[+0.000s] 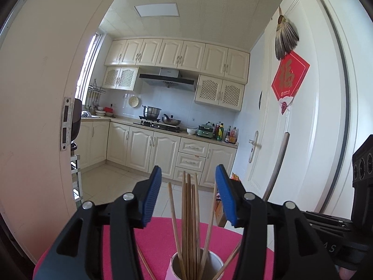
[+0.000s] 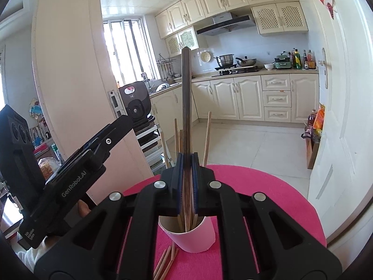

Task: Organize utensils
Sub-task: 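Open the right tool to release the chopstick into the cup, then lower the right tool to the remaining chopsticks and grasp one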

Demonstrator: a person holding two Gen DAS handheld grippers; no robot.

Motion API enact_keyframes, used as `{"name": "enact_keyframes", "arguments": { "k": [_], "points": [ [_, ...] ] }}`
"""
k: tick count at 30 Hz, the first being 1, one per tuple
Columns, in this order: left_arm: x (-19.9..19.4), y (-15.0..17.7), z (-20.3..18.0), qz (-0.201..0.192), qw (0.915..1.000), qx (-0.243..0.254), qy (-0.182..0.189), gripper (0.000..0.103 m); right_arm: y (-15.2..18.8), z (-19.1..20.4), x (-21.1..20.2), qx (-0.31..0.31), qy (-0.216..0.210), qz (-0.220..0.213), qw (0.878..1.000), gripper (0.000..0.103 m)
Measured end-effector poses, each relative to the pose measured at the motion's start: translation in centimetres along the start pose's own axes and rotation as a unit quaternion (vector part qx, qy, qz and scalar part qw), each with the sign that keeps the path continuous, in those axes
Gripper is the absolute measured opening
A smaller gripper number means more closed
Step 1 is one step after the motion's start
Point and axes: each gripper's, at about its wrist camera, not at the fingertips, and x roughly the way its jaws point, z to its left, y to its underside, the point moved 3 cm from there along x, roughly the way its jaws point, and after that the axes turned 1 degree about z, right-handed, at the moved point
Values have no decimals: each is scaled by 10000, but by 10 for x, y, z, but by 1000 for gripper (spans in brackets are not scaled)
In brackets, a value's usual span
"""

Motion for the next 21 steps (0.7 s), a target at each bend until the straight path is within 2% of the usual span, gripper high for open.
{"name": "enact_keyframes", "arguments": {
  "k": [3,4,5,6,7,11,15,21],
  "points": [
    [-7,-1,0,84,10000,30,9,52,-1,-2,0,23,134,20,9999,8],
    [-10,-1,0,93,10000,26,6,54,-1,-2,-1,26,169,25,9999,14],
    [-13,-1,0,119,9999,22,14,58,-1,-2,-4,39,217,3,9998,28],
    [-16,-1,1,171,9999,16,22,60,-1,-2,-7,63,257,-45,9996,38],
    [-19,-1,2,207,9998,0,33,62,-1,-2,-11,76,294,-119,9995,54],
    [-34,2,8,443,9990,-85,40,62,-2,3,-23,45,361,-165,9992,53],
    [-48,10,17,901,9956,-211,117,62,7,3,-37,66,448,-116,9989,54],
    [-60,44,28,1837,9826,-256,-26,62,35,3,-47,120,559,215,9981,53]
  ]
}}
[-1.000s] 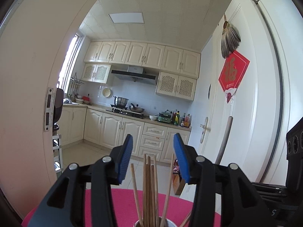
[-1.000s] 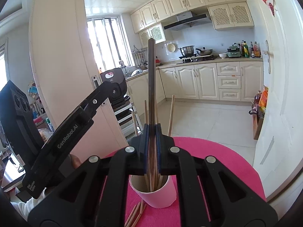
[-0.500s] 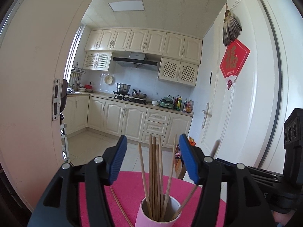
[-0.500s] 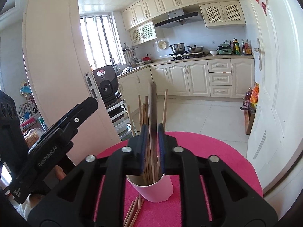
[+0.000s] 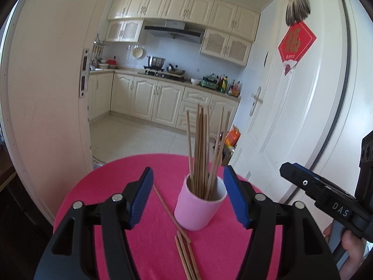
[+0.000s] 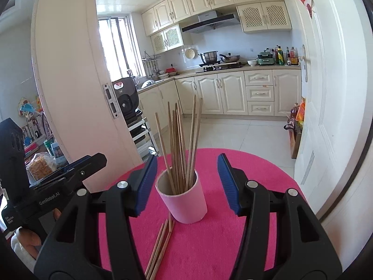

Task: Organize utensils
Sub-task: 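Lower the right tool to the remaining chopsticks and grasp one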

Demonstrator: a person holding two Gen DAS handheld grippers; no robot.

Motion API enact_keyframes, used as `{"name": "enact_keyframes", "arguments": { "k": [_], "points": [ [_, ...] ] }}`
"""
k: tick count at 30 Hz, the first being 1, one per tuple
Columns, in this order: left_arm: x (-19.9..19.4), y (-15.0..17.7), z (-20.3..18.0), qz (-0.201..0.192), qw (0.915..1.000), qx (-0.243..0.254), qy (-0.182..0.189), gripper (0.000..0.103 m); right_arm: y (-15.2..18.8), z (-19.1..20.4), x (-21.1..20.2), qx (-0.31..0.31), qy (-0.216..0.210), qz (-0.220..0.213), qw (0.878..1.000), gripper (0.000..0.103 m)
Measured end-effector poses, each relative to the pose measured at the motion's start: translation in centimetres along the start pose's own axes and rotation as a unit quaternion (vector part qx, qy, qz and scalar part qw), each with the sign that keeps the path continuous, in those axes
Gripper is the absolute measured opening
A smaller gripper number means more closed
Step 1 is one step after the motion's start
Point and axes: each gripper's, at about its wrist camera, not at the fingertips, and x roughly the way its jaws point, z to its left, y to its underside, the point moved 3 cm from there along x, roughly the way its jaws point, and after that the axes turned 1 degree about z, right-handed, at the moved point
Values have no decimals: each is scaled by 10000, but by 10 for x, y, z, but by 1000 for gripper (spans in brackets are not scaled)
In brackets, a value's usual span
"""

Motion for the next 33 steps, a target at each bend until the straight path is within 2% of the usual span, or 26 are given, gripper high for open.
{"name": "enact_keyframes", "arguments": {
  "k": [3,6,10,14,18,28,33],
  "points": [
    [9,26,5,629,9980,58,-63,62,20,-1,1,36,43,259,9996,53],
    [24,55,10,1385,9901,86,-197,62,42,0,2,47,70,544,9985,53],
    [46,99,20,2437,9695,-32,-270,62,69,-3,6,92,105,906,9958,54],
    [62,127,21,3069,9506,5,-462,62,92,-7,11,168,98,1251,9919,54],
    [69,144,20,3364,9397,93,-604,62,104,-11,12,207,105,1407,9898,54],
    [77,146,10,3381,9369,324,-835,62,110,-17,5,302,128,1441,9890,55],
    [91,144,-4,3477,9299,614,-1028,62,110,-17,7,301,120,1495,9882,56]
  ]
}}
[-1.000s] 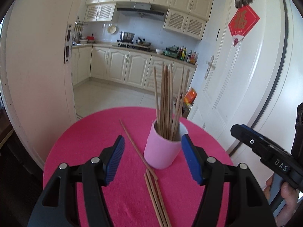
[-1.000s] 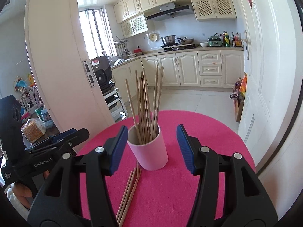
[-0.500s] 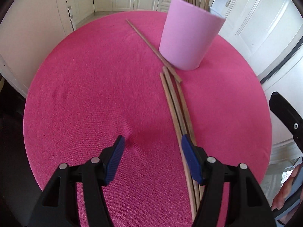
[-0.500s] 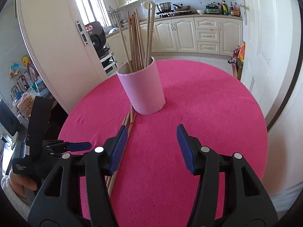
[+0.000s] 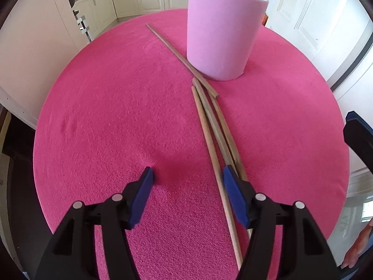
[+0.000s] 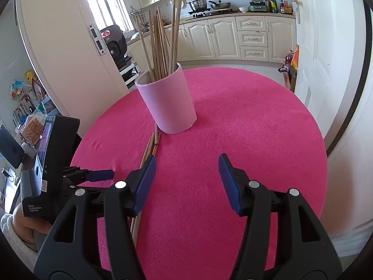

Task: Organize utensils
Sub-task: 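Lower the right tool to the remaining chopsticks and grasp one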

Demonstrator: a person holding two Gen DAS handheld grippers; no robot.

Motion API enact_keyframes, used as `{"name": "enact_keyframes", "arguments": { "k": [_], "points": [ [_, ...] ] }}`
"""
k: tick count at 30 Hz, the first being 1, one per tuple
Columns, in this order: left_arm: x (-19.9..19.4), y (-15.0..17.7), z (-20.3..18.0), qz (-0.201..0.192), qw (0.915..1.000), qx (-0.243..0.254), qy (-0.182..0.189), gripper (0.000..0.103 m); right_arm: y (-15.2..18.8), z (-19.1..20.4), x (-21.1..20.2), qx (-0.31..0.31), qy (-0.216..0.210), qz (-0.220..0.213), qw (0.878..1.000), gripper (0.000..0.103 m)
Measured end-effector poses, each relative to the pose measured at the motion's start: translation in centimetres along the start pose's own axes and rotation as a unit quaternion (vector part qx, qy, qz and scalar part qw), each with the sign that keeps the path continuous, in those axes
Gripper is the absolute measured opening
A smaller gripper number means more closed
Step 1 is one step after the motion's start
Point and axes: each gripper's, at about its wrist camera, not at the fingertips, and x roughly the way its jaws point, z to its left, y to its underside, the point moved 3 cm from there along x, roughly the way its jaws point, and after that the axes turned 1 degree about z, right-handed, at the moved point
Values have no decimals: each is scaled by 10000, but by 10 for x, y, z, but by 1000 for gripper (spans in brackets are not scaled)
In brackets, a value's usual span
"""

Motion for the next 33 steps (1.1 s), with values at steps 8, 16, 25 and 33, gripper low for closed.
{"name": "enact_keyframes", "arguments": {
  "k": [8,16,25,33],
  "points": [
    [-4,1,15,-152,9999,-44,-7,32,2,2,12,-131,127,339,9993,56],
    [-10,4,51,-113,9955,-671,662,6,6,33,54,-553,83,1182,9914,56],
    [-17,4,67,-203,9909,-942,944,6,-2,62,93,-783,205,1819,9800,32],
    [-8,4,77,-151,9891,-1019,1054,6,1,72,111,-972,396,2095,9722,26]
  ]
}}
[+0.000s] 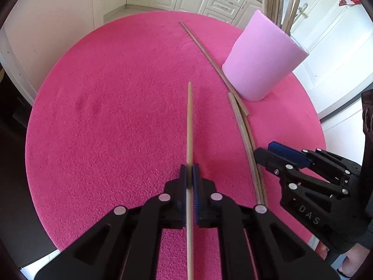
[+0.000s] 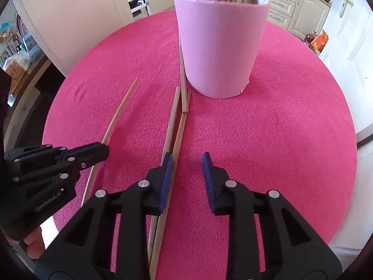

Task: Organize utensils
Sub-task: 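Lower the right tool to the remaining chopsticks and grasp one, then lift the chopstick over the pink cup and lower it in with the right tool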

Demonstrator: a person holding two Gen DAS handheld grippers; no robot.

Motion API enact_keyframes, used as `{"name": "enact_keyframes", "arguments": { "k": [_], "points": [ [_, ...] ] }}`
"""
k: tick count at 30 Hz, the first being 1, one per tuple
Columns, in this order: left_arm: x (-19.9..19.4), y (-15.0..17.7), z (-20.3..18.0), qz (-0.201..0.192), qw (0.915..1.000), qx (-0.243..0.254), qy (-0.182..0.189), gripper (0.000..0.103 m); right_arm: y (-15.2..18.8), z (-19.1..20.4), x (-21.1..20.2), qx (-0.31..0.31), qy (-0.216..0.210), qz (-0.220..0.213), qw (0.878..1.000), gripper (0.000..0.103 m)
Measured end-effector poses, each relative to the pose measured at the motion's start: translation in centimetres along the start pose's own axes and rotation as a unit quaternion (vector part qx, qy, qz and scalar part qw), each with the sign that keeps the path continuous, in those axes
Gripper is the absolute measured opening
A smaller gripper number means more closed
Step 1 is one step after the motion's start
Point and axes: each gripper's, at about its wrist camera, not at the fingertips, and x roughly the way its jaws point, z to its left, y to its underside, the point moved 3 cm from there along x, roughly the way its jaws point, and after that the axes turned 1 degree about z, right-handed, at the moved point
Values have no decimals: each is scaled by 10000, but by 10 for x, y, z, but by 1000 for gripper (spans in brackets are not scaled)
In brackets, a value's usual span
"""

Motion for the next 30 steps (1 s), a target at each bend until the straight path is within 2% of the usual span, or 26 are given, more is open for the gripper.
{"name": "enact_keyframes", "arguments": {
  "k": [4,6,7,8,13,18,21,24,27,30],
  "points": [
    [1,-3,0,-2,10000,0,1,6,-2,8,6,-199,191,29,9996,24],
    [7,-5,-7,-19,10000,-28,9,6,-2,11,5,-279,230,13,9993,17],
    [7,-4,-6,-45,10000,-52,19,6,-1,10,4,-286,194,-7,9994,11],
    [5,-4,-5,-62,10000,-63,37,6,0,8,2,-262,141,-40,9996,9],
    [-4,1,-2,-156,9997,-103,151,6,15,-9,-11,-119,-138,-205,9996,7],
    [-20,1,-9,-395,9988,-57,284,6,28,-19,-33,33,-426,-573,9974,7],
    [-36,-2,-19,-731,9962,57,460,6,28,-30,-54,141,-631,-983,9931,7],
    [-56,-8,-33,-1200,9902,243,665,6,27,-38,-82,215,-797,-1504,9852,7],
    [-76,-14,-49,-1723,9805,453,834,6,22,-45,-113,279,-984,-2073,9729,7],
    [-92,-21,-67,-2269,9670,638,969,6,10,-51,-136,325,-1106,-2571,9595,7]
  ]
}}
